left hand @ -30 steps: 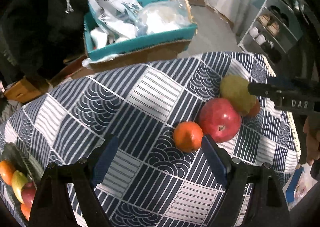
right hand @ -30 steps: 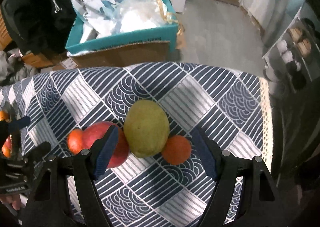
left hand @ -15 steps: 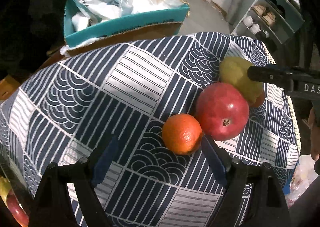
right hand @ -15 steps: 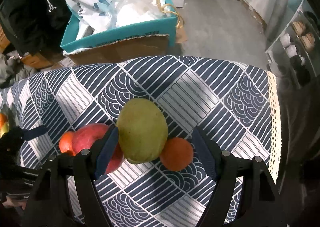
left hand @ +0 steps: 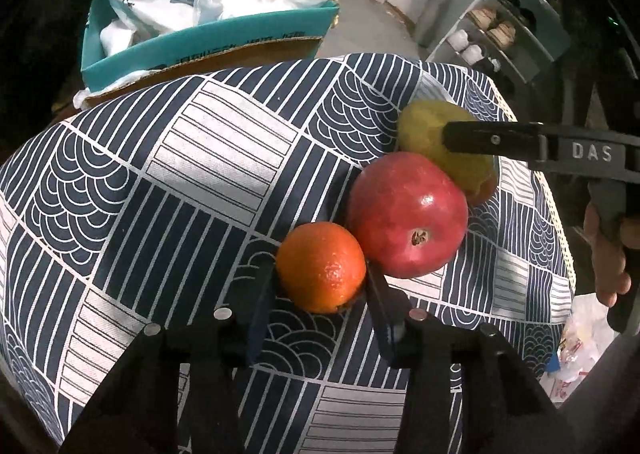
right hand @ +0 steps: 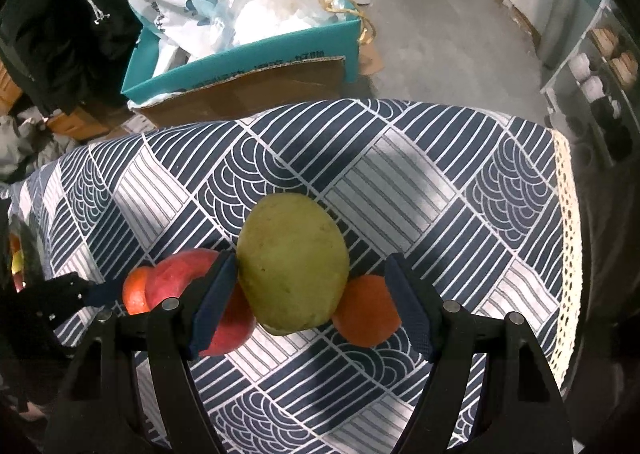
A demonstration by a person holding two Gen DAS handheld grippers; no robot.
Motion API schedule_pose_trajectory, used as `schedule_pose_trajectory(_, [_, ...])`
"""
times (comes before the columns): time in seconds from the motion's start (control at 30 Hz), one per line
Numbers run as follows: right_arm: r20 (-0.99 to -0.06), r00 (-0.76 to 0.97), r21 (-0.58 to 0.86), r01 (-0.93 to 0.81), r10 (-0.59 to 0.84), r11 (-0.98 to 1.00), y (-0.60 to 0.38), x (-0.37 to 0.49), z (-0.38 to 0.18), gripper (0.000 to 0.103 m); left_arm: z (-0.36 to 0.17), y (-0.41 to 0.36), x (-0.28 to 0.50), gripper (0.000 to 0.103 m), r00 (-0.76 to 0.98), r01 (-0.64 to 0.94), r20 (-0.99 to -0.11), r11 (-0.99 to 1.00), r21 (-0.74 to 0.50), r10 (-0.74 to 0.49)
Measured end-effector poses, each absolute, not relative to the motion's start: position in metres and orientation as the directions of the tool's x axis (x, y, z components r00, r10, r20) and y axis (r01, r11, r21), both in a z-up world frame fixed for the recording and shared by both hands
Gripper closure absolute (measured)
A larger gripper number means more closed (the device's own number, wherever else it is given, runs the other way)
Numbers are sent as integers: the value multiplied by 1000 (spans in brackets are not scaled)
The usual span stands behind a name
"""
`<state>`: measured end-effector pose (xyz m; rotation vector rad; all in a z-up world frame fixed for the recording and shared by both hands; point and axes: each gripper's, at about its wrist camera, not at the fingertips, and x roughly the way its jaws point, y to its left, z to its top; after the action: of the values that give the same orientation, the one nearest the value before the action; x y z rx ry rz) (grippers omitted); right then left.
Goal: Organize fruits
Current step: 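Grasp the green-yellow mango with the right tool while the left tool approaches an orange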
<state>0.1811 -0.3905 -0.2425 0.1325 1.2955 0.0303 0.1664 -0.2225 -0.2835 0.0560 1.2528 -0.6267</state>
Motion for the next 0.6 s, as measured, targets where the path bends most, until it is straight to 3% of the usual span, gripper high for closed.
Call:
schedule_pose_trajectory(0.2, [-962,248,126,47,110,991,-387,187,-252,26,-273,-218,162,59,255,483,-903,854,-191,-346])
schedule_pose_trajectory(0.6, [-965,237,131,65,113,989,-379,191,-264,36,-251,-195,167,59,341,423,-888,894,-148,-308])
